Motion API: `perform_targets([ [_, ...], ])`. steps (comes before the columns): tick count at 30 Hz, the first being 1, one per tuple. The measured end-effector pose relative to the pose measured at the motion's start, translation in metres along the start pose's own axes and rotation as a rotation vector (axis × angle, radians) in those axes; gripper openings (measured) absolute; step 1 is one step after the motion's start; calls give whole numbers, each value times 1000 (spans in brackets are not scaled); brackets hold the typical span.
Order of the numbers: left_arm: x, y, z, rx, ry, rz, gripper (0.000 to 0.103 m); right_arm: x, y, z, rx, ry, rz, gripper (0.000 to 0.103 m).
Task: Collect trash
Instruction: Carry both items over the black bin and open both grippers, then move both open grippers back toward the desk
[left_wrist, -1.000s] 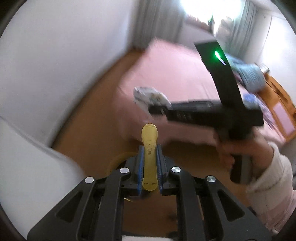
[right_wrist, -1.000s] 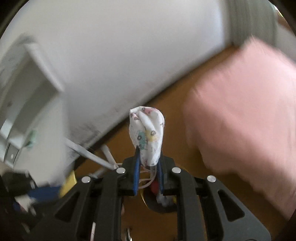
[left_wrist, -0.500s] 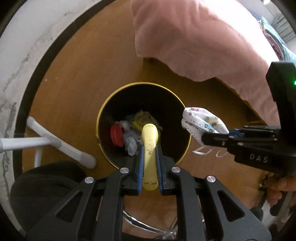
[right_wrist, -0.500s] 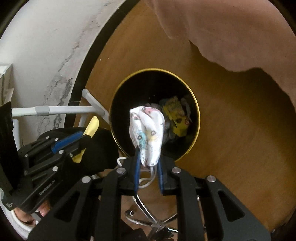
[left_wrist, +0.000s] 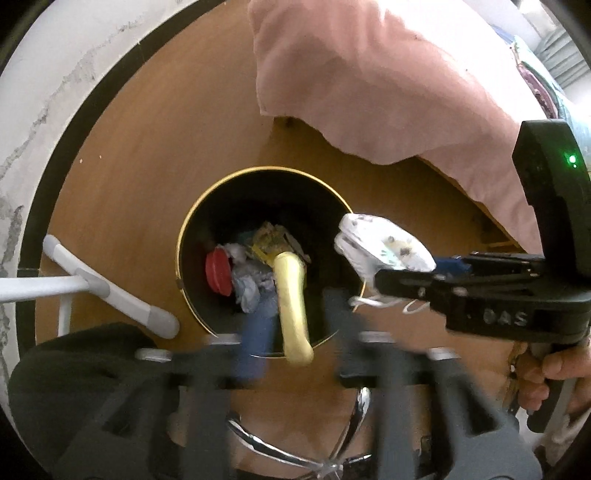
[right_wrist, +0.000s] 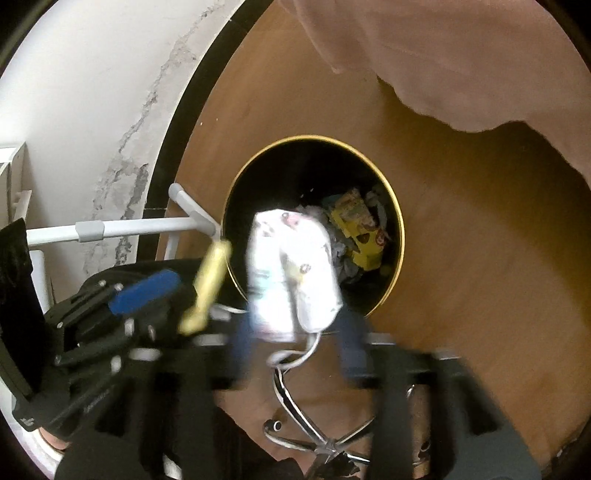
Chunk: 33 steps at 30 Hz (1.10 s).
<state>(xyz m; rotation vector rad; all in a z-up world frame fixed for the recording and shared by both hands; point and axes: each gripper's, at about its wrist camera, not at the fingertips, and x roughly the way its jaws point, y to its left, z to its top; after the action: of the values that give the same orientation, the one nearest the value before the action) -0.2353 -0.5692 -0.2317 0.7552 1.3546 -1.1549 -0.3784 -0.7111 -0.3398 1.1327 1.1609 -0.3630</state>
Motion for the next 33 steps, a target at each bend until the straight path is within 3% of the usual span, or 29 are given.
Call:
perform_targets([
  [1, -4, 0, -1, 1, -22, 21, 96, -3, 1, 0, 0, -20, -11, 84],
  [3, -14, -2, -2, 17, -80, 60, 96, -12, 2, 2, 5, -42, -9, 84],
  [6, -22, -9, -2, 42, -99, 72, 96, -27, -4, 8, 31, -82, -54, 87],
  [9, -49, -37, -5, 149, -148, 36, 96, -55, -12, 12, 66, -173, -142, 89],
  [10, -61, -47, -7, 196, -159, 12, 96, -71, -11, 14, 69, -227, -216, 91],
  [12, -110, -73, -19, 335, -221, -25, 96, -98, 1, 13, 21, -334, -411, 92],
  [14, -160, -82, -33, 389, -310, 6, 96, -128, 29, 5, -117, -481, -553, 96],
  [17, -248, -64, -60, 385, -492, 88, 96, -159, 66, -5, -209, -597, -593, 96],
  [19, -286, -40, -73, 328, -576, 138, 96, -177, 94, -15, -247, -667, -546, 96],
  [20, -315, -13, -85, 253, -636, 183, 96, -183, 110, -20, -264, -691, -529, 96],
  [23, -360, 60, -114, 43, -716, 311, 96, -198, 168, -33, -361, -762, -438, 96],
  [27, -388, 159, -156, -247, -718, 470, 97, -203, 270, -50, -568, -812, -290, 96],
  [30, -396, 222, -194, -449, -691, 492, 96, -195, 351, -60, -757, -797, -177, 96],
  [33, -400, 258, -229, -579, -668, 560, 97, -166, 435, -73, -953, -748, -98, 96],
])
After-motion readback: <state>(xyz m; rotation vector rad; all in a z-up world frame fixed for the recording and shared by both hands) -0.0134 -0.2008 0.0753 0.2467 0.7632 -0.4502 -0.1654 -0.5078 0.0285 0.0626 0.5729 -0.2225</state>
